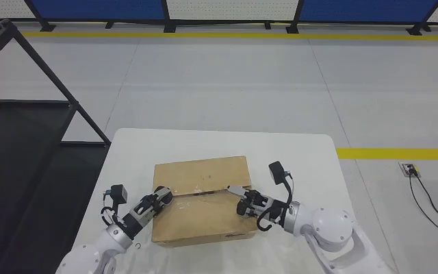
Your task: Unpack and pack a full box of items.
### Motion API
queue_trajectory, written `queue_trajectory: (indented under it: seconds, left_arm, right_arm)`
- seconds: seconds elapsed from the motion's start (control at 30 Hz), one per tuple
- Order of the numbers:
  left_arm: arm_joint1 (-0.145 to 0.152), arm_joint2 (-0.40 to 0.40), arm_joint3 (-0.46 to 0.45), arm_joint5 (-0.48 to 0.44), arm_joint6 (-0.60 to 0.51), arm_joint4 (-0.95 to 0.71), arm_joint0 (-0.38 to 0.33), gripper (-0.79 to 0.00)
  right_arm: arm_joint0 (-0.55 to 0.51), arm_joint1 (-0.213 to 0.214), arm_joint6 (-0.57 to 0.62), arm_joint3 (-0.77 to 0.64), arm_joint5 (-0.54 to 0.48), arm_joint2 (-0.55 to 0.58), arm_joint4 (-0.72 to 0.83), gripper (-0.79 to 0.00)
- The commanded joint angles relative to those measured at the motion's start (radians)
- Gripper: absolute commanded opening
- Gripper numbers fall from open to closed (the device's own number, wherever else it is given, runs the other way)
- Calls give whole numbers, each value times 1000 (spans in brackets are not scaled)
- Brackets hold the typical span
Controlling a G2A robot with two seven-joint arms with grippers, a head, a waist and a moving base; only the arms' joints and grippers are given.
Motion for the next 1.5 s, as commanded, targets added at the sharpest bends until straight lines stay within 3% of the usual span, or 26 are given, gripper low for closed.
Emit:
queue_trajectory:
  seconds: [0.0, 0.23, 0.47, 0.5, 0.53, 0.57, 0.6, 1.03, 1.23, 1.47]
  left_arm:
    - [0, 0, -3, 2, 0, -2, 0, -708]
    - [0, -1, -7, 5, -1, -6, 0, -717]
    - [-2, -37, -74, -29, 26, -72, 19, -674]
    - [-2, -46, -88, -33, 29, -88, 25, -677]
    - [-2, -56, -102, -38, 32, -102, 31, -677]
    - [-2, -66, -116, -43, 36, -119, 37, -677]
    - [-3, -78, -127, -50, 44, -134, 43, -680]
    - [-8, -189, -141, -149, 94, -228, 138, -683]
    - [-13, -198, -130, -197, 110, -275, 148, -696]
    - [-16, -233, -115, -234, 99, -306, 187, -699]
  right_arm:
    - [-4, 2, -6, -7, 2, 4, -12, 0]
    - [-9, 7, -26, -31, -14, 13, -53, 0]
    - [-24, 9, -60, -86, -154, 28, -66, 0]
    - [-19, 8, -65, -89, -170, 25, -61, -163]
    - [-13, 6, -74, -90, -193, 22, -53, -440]
    - [-4, 4, -79, -84, -211, 15, -47, -551]
    - [8, 2, -81, -77, -225, 5, -50, -785]
    - [22, -3, -84, -63, -221, -29, -63, -785]
    - [202, -41, -43, 93, -82, -205, -53, -785]
    - [389, -106, -16, 298, -38, -373, 30, -785]
